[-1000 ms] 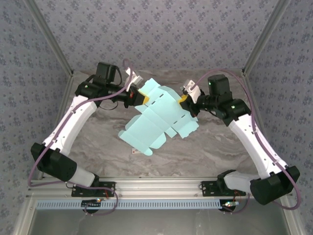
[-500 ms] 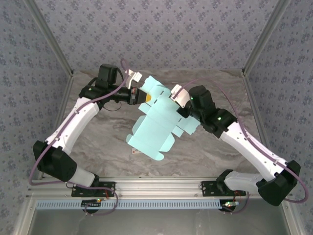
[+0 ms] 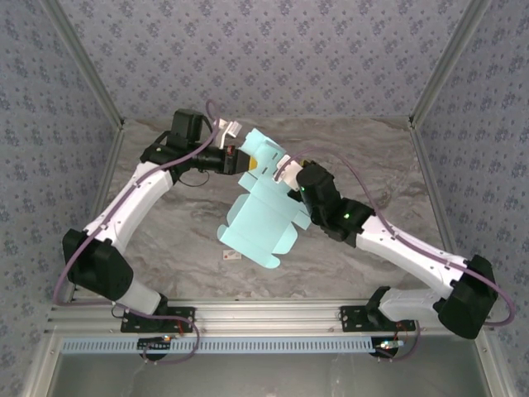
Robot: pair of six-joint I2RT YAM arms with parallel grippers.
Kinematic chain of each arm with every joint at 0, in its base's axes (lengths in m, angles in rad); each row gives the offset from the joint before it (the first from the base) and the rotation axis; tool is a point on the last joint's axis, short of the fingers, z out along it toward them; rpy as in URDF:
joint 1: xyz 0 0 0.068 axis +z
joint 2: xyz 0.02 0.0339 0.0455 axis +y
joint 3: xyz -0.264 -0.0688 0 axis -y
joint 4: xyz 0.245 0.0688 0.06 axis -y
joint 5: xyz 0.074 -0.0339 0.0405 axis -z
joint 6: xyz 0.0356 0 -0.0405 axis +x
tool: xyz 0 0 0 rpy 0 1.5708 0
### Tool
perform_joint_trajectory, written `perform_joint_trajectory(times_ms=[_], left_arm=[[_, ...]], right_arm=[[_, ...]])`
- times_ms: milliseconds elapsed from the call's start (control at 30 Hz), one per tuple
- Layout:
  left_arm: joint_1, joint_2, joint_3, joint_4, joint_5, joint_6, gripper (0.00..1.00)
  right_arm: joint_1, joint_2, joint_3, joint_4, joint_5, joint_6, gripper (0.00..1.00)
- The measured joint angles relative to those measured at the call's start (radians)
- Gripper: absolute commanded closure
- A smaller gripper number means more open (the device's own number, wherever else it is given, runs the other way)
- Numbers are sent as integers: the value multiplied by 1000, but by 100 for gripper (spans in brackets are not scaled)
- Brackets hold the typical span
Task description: Fold the paper box
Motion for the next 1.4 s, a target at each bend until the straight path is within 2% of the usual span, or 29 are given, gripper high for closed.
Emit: perform_joint_trajectory(times_ms=[200, 367, 467, 700, 800, 933, 1133, 1233, 1400], left_arm=[[0, 12, -4, 2, -5, -14, 100], [-3, 15, -10, -2, -13, -10, 100], [-10, 15, -23, 0, -24, 2, 100], [-25, 17, -50, 23, -33, 21, 96], [-26, 35, -51, 26, -37, 21, 93], [-23, 68, -52, 61, -69, 13, 81], [-2, 94, -53, 82, -144, 8, 60], [3, 95, -53, 80, -199, 18, 55], [7, 95, -53, 67, -335, 28, 52]], right_arm=[[-2, 16, -19, 37, 15, -13, 100], [-46, 0, -14, -18, -100, 40, 100], [-108, -24, 14, -108, -248, 95, 100], [-336, -2, 165, -394, -745, 198, 100], [-400, 41, 224, -483, -882, 217, 100], [-453, 93, 255, -585, -1015, 257, 100], [-483, 123, 289, -690, -1092, 298, 100], [-515, 130, 312, -734, -1095, 303, 100], [-559, 174, 358, -800, -1093, 314, 100]])
